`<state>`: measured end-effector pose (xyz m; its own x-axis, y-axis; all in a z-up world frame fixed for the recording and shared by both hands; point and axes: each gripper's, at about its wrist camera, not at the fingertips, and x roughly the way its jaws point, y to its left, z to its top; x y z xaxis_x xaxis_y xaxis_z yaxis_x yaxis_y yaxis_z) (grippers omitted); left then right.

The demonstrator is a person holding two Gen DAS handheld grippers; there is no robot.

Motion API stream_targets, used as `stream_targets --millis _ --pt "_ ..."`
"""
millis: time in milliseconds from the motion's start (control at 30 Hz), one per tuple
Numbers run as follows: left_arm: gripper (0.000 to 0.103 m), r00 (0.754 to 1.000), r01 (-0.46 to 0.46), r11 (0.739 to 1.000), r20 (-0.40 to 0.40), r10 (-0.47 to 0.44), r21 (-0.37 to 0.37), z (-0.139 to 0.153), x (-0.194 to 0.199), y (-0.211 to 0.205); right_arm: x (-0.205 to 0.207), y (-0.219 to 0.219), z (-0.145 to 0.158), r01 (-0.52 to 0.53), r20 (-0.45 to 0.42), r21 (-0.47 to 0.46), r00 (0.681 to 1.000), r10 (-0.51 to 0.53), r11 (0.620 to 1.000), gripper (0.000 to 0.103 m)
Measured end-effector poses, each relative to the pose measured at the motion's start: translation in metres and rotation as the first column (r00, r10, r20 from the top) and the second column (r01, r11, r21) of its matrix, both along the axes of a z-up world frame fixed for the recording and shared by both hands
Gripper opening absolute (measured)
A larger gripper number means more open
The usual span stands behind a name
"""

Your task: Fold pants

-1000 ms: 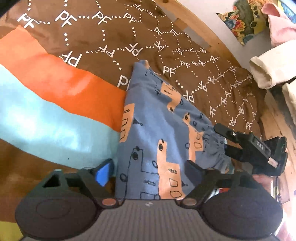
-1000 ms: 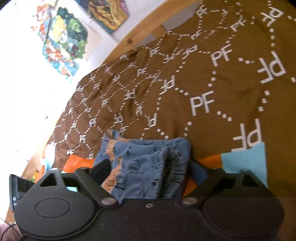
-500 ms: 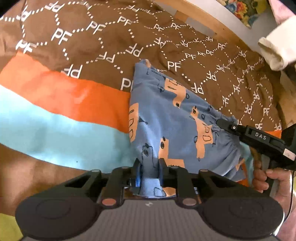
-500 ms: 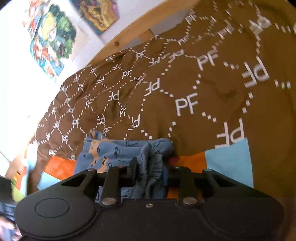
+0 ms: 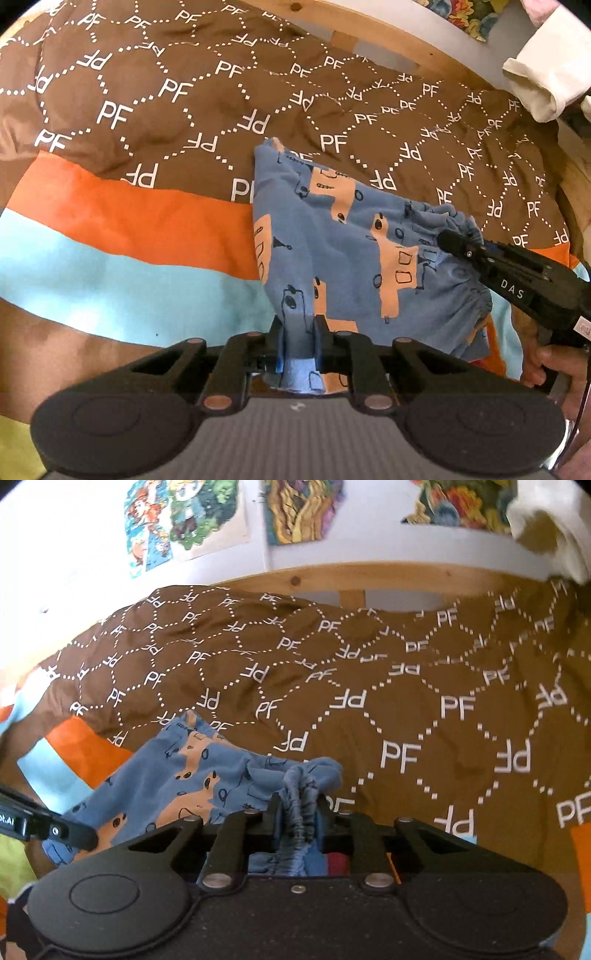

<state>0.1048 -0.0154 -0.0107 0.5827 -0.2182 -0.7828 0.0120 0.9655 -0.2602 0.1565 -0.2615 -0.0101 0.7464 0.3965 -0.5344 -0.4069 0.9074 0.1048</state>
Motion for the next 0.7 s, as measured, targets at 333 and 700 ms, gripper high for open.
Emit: stream_targets --millis 333,700 --pt "0.016 1.000 -0.005 1.000 0.004 0.004 0.006 0.001 -0.001 0.000 -0.012 0.012 0.003 -0.017 0.082 -0.100 0.996 0.025 0.995 0.016" --pt "0.016 0.999 0.017 0.999 0.050 -0.019 0.028 0.015 -0.005 -0.005 -0.031 0.029 0.013 -0.033 0.225 -0.223 0.971 0.084 0.974 0.014"
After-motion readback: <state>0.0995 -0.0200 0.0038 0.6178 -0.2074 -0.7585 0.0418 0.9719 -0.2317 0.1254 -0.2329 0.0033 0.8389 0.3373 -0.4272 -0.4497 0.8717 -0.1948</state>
